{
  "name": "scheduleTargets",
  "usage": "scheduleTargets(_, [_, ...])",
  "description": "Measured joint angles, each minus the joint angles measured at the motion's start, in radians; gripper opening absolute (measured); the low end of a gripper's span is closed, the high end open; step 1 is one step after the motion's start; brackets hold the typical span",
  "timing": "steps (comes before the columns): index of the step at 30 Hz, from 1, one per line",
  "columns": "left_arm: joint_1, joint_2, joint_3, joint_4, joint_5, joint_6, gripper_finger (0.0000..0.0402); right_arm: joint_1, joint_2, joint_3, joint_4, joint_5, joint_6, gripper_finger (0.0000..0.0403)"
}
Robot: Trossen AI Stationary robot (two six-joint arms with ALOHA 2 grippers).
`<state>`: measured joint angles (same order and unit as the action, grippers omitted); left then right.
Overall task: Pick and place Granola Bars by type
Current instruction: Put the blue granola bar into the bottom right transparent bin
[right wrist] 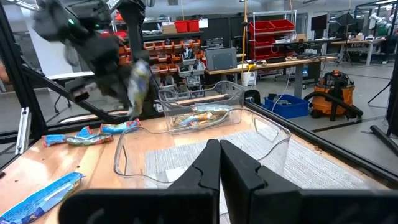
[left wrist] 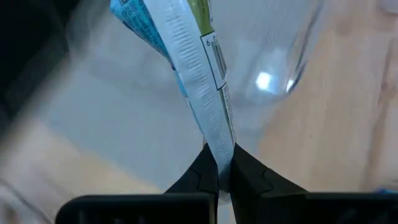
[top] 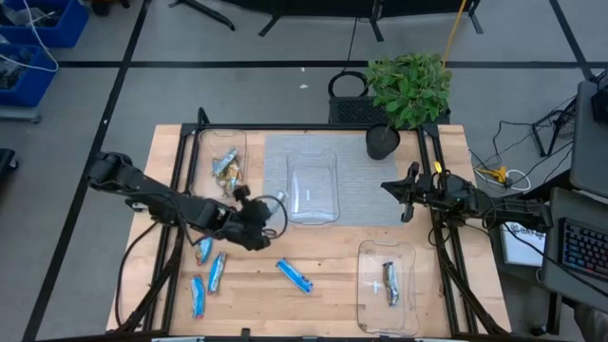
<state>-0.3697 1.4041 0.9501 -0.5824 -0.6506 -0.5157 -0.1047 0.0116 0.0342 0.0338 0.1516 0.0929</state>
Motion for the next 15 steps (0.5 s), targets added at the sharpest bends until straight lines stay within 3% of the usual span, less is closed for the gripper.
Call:
scheduleTargets(4, [-0.015, 0.000, -0.003, 0.210, -0.106, 0.419, 0.0017, 0.000, 0.000, -0.001, 0.002, 0.000, 0.000, 0.0004])
scheduleTargets(7, [0.029, 0.000, -0.041, 0.450, -0.120, 0.661, 0.0017, 0.000, 0.000, -0.001, 0.032, -0.003, 0.000, 0.0004])
scheduleTargets(9, [0.085, 0.000, -0.089, 0.641, -0.046, 0.798, 0.0016, 0.000, 0.001, -0.008, 0.078, -0.038, -0.005, 0.0004])
scheduleTargets(11, [0.158, 0.000, -0.143, 0.828, 0.096, 0.898, 0.0015, 0.000, 0.000, -0.021, 0.159, -0.093, -0.020, 0.0004])
scheduleTargets(15, [0.306, 0.002, -0.202, 1.038, 0.341, 0.960, 0.0015, 0.001, 0.005, -0.020, 0.185, -0.128, -0.029, 0.0004])
